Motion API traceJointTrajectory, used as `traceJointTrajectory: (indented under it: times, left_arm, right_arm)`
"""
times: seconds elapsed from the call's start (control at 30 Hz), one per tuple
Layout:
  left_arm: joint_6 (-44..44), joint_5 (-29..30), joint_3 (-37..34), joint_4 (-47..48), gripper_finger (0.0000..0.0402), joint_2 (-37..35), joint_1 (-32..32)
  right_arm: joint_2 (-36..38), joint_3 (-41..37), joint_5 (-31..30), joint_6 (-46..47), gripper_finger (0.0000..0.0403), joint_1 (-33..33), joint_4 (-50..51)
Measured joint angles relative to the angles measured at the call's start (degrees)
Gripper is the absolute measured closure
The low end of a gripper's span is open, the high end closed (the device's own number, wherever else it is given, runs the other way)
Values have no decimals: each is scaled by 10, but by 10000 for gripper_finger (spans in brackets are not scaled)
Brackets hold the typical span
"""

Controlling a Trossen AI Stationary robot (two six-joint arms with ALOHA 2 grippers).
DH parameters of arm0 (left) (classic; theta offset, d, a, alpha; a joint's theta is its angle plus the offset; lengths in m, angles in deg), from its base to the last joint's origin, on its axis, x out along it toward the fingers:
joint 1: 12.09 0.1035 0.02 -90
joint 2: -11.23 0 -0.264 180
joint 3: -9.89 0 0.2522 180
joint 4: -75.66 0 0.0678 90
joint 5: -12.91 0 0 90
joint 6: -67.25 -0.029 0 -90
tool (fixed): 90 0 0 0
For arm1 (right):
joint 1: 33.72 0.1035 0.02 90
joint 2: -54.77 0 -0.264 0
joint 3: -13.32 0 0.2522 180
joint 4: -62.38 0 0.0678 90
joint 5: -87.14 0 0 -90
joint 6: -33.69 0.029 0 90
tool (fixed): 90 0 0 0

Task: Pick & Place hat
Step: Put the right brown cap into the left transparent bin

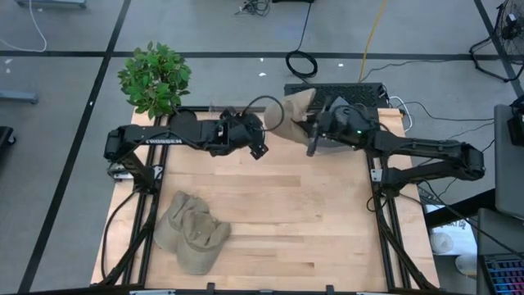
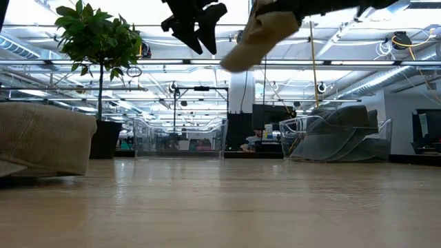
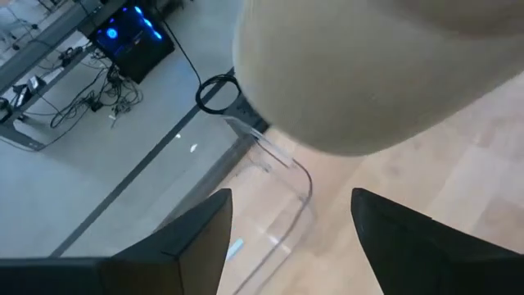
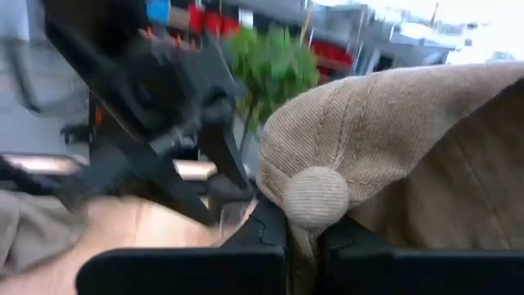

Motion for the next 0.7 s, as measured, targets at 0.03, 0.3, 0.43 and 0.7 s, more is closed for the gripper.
traceJointTrajectory:
  times: [0.03,0.3,0.43,0.7]
  left_arm:
    - [0,-1,0,-6,150,0,6]
    - [-40,-274,0,-133,146,0,79]
    - [-43,-385,0,-219,138,0,119]
    - [-3,-536,-11,-361,144,0,175]
  right_arm:
    - [8,0,0,-5,403,3,-11]
    - [60,0,-21,-50,403,16,-16]
    - [89,0,-57,-77,403,16,-11]
    - [136,0,-60,-82,403,16,6]
